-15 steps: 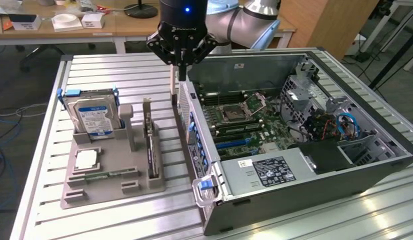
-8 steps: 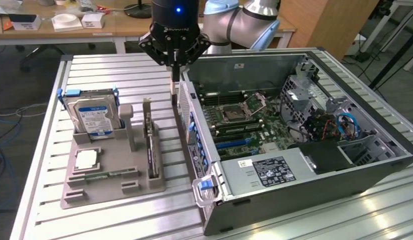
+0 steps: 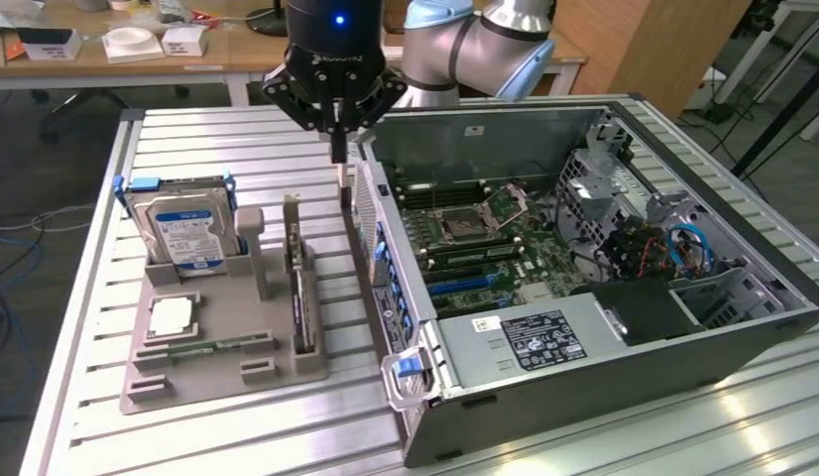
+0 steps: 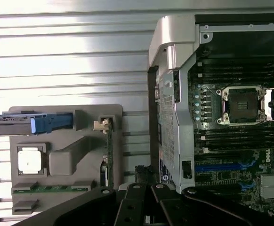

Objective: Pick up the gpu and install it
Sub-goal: 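Reach for the gpu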

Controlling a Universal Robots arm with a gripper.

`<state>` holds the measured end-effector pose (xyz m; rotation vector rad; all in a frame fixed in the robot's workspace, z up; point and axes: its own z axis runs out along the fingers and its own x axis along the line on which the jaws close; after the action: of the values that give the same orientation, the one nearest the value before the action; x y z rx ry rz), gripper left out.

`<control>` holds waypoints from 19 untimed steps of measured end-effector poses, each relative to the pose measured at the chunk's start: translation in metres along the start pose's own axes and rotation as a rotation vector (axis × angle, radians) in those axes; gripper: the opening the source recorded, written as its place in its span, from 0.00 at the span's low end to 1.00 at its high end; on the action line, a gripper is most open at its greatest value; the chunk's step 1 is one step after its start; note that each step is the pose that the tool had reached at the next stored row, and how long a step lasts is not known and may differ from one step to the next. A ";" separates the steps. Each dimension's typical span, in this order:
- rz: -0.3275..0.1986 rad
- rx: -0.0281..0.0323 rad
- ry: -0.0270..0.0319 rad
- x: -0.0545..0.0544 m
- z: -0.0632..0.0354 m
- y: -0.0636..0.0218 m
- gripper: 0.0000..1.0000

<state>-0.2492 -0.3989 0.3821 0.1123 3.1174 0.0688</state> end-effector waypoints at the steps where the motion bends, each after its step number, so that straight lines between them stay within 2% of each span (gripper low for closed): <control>1: 0.000 0.0000 0.0000 0.001 0.0000 -0.0001 0.11; 11: 0.000 0.0000 0.0000 0.019 0.0004 -0.0014 0.11; 19: 0.000 0.0000 0.0000 0.045 0.0011 -0.0033 0.11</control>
<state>-0.2947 -0.3989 0.3799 0.1123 3.1174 0.0688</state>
